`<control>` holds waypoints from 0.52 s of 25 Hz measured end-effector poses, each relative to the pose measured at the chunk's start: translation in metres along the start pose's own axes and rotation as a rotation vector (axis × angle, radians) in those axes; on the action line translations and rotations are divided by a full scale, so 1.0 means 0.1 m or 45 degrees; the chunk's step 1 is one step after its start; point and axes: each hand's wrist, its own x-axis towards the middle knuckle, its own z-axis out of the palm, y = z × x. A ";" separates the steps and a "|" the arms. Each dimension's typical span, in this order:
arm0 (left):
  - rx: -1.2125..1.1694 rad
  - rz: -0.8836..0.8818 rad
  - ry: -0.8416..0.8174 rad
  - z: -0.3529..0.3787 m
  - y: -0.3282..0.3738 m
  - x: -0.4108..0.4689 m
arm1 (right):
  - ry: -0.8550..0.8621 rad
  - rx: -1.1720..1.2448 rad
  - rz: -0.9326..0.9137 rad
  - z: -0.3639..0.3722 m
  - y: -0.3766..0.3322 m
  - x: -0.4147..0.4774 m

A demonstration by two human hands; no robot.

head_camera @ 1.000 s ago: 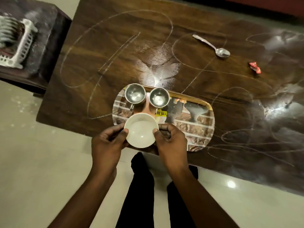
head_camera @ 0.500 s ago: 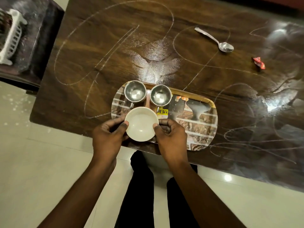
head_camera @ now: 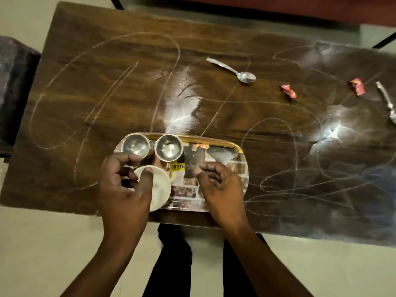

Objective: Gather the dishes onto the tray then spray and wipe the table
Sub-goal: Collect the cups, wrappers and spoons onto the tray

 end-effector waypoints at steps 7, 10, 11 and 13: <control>-0.027 0.101 -0.426 1.65 0.66 0.09 | 0.206 -0.010 -0.012 -1.55 -0.14 0.79; -0.082 -0.034 -0.454 2.46 0.76 0.20 | 0.233 -0.008 0.037 -2.25 -0.20 1.22; -0.083 -0.073 -0.440 2.70 0.81 0.24 | 0.236 0.012 0.051 -2.45 -0.22 1.36; -0.085 -0.118 -0.420 3.09 0.87 0.33 | 0.229 0.067 0.087 -2.72 -0.26 1.61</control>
